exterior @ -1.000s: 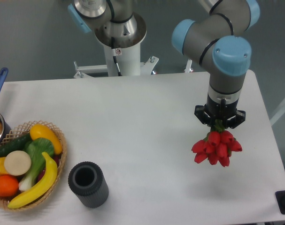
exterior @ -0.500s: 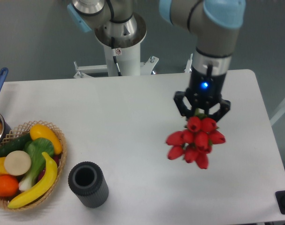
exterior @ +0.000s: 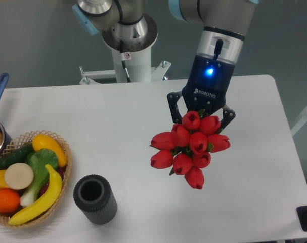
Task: Insert the flowers into the vase
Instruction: 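Carry the tulips over the black vase and tilt stems into its opening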
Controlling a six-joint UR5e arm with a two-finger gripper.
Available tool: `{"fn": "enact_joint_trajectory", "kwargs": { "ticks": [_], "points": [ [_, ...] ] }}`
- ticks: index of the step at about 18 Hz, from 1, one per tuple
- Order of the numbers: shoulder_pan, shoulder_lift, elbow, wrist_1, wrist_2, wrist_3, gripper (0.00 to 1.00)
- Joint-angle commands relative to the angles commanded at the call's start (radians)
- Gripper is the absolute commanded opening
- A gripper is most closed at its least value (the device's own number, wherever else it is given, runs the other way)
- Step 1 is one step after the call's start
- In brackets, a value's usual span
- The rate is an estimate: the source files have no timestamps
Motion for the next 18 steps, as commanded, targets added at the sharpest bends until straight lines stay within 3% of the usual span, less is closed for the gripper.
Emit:
{"fn": "enact_joint_trajectory", "kwargs": {
  "ticks": [3,9,12,18],
  "points": [
    [-0.003,-0.023,-0.017,0.046,-0.111,0.008,0.02],
    [-0.058,-0.048,-0.009,0.054,-0.403,0.008,0.03],
    [-0.089,-0.078,0.002,0.054,-0.477,0.034,0.03],
    [-0.147,-0.156,0.034,0.054,-0.482,0.117,0.03]
  ]
}}
